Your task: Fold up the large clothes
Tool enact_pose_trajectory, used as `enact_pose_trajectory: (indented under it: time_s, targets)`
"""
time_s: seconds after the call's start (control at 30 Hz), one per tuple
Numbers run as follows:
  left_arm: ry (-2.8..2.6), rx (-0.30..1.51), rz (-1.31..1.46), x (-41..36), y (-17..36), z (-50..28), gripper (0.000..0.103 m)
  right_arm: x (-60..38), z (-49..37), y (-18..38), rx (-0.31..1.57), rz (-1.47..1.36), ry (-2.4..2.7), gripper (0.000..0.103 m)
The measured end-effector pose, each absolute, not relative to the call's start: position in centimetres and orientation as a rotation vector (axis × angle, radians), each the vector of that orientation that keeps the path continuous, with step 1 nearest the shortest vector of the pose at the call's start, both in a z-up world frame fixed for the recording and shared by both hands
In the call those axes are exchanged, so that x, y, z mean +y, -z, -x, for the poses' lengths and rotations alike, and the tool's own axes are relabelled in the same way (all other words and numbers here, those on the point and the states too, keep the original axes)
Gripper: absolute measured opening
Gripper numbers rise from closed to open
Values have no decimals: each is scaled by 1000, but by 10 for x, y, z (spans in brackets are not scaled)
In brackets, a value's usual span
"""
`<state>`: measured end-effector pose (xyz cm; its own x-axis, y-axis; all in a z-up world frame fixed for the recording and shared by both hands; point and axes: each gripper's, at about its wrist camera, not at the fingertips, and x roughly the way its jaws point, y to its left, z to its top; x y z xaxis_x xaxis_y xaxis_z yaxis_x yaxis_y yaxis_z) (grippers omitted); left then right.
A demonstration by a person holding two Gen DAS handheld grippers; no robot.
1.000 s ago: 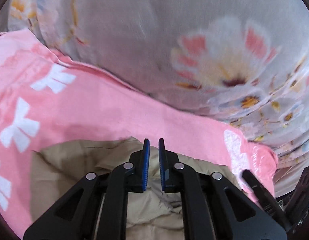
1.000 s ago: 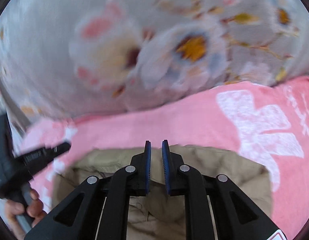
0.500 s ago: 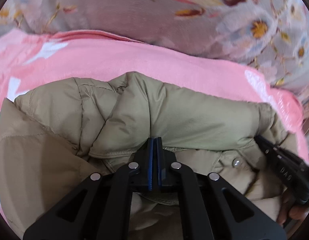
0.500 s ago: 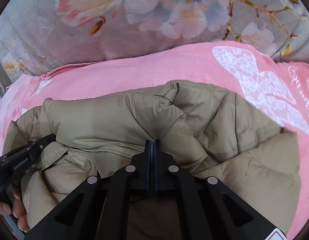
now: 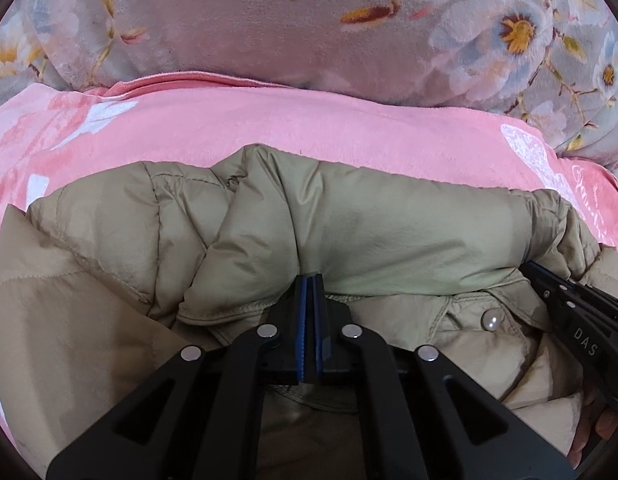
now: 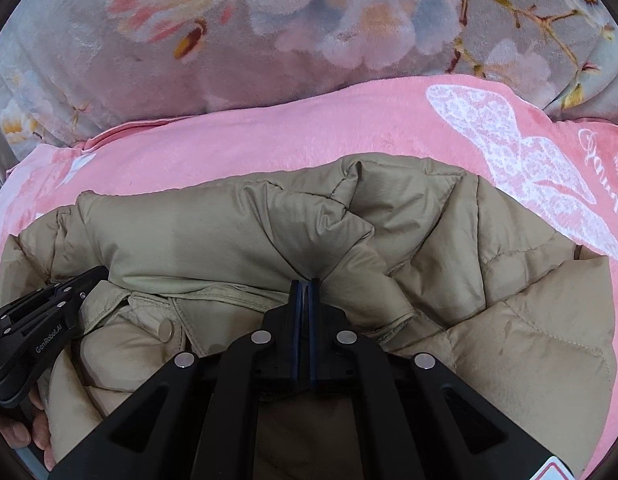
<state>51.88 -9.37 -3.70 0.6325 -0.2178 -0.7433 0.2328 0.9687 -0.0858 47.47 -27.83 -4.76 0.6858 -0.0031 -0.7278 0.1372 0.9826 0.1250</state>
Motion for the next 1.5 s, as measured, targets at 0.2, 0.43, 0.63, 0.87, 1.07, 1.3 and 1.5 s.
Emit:
enact_pose_trajectory:
  time_s: [0.2, 0.43, 0.63, 0.87, 1.07, 1.3, 1.5]
  targets:
    - [258, 847, -19, -94, 37, -519, 2, -280, -475, 48, 812, -192, 76, 0]
    - [257, 846, -25, -95, 37, -520, 2, -282, -475, 49, 810, -215, 73, 0]
    - [277, 844, 38, -88, 36, -528, 3, -303, -475, 51, 802, -376, 31, 0]
    - [378, 857, 245, -10, 17, -449, 24, -333, -335, 11, 773, -413, 163, 10]
    - [400, 934, 283, 104, 12, -311, 72, -346, -134, -3, 761, -261, 150, 58]
    - [349, 1038, 579, 212, 50, -173, 83, -344, 42, 39, 783, -392, 175, 71]
    - [389, 1001, 702, 225, 61, -120, 83, -339, 71, 71, 756, -651, 167, 72]
